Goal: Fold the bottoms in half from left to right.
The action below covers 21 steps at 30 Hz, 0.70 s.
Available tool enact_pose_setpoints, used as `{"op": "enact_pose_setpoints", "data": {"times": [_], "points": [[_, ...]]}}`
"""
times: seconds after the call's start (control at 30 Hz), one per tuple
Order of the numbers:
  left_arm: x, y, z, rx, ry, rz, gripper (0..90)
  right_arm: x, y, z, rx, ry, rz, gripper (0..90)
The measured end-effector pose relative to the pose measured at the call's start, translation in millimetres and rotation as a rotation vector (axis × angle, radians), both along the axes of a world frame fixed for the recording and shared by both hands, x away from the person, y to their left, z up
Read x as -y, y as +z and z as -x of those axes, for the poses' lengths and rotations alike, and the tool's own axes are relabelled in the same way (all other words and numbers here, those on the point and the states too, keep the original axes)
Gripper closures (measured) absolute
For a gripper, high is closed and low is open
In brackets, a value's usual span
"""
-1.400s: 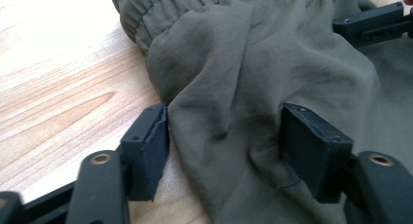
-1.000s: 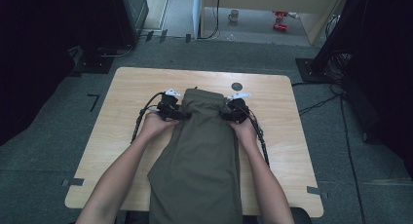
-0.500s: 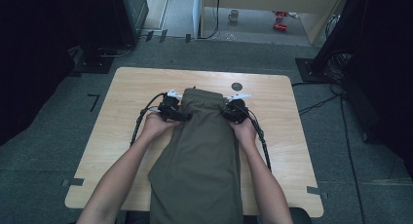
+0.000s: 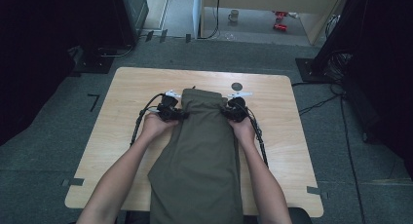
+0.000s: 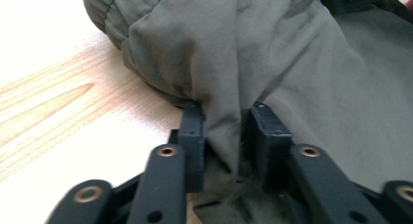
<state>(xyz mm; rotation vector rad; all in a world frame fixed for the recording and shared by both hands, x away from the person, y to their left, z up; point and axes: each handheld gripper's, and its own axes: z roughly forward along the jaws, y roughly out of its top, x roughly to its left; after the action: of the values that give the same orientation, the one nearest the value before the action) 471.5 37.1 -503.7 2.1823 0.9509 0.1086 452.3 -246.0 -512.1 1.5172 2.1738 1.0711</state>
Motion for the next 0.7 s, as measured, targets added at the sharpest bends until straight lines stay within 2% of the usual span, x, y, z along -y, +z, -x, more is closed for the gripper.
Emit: {"op": "enact_pose_setpoints", "data": {"times": [0.1,0.17,0.23,0.33,0.5,0.6,0.67,0.7], "points": [[0.2,2.6,0.1,0.014,0.014,0.006,81.7,0.3,1.1,-2.0,-0.004,0.006,-0.011,82.7],[0.2,6.2,-0.4,0.014,0.028,0.035,83.0,0.3,4.7,-5.6,-0.025,0.019,0.002,82.9],[1.3,8.9,-1.3,0.025,0.024,0.021,83.6,0.9,10.5,-9.5,-0.036,0.02,0.004,83.4],[0.5,13.8,-4.6,0.02,0.031,0.034,84.3,0.9,19.2,-14.1,-0.039,0.023,0.009,83.6],[-1.3,32.7,-13.4,0.043,0.03,0.034,84.4,-1.5,35.8,-22.1,-0.014,0.028,0.025,83.8],[-1.7,46.0,-19.6,0.063,0.031,0.032,84.3,-1.2,45.9,-25.1,0.052,0.021,0.01,83.8],[-1.0,55.4,-24.4,0.079,0.022,0.013,84.3,-0.2,55.3,-31.9,0.021,0.02,0.0,83.8],[-0.6,59.7,-25.8,0.087,0.022,0.007,84.3,0.5,62.2,-35.4,0.028,0.019,-0.005,83.8]]}}
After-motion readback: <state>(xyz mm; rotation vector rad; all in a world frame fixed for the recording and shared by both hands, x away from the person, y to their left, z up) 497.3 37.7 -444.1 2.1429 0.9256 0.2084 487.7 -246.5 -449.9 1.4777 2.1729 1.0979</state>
